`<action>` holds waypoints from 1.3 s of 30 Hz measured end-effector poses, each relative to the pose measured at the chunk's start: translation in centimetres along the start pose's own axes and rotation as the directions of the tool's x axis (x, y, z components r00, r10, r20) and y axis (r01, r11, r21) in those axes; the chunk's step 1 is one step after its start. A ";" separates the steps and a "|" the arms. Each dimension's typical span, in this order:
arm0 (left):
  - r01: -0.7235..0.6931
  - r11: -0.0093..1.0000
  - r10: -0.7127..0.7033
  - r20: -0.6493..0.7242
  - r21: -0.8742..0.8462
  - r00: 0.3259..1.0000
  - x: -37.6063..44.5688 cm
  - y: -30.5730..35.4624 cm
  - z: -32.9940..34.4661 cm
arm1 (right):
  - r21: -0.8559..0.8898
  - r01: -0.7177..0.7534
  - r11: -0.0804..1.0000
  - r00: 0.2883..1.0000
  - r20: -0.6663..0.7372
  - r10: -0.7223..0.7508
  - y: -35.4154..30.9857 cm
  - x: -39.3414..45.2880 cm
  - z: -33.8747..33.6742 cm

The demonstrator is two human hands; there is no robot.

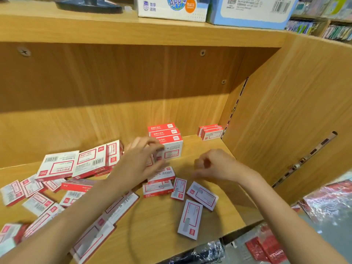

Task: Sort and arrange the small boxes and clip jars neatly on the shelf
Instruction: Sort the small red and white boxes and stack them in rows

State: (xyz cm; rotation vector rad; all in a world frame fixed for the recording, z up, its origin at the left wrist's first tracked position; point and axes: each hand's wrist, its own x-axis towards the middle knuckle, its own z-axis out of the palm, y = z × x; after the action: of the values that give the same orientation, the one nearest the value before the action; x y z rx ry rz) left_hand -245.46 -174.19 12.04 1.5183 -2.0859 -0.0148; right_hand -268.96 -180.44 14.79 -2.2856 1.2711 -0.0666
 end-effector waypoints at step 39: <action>-0.035 0.996 0.052 0.210 -0.082 0.976 -5.7 4.9 3.6 | -0.046 0.100 0.994 0.994 0.058 -0.098 -1.6 -5.3 4.1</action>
State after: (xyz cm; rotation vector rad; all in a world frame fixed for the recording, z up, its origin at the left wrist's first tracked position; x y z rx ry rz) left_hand -250.17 -168.47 8.19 1.4791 -2.2560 -0.2496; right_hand -269.55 -173.77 13.06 -2.3745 1.1429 -0.0068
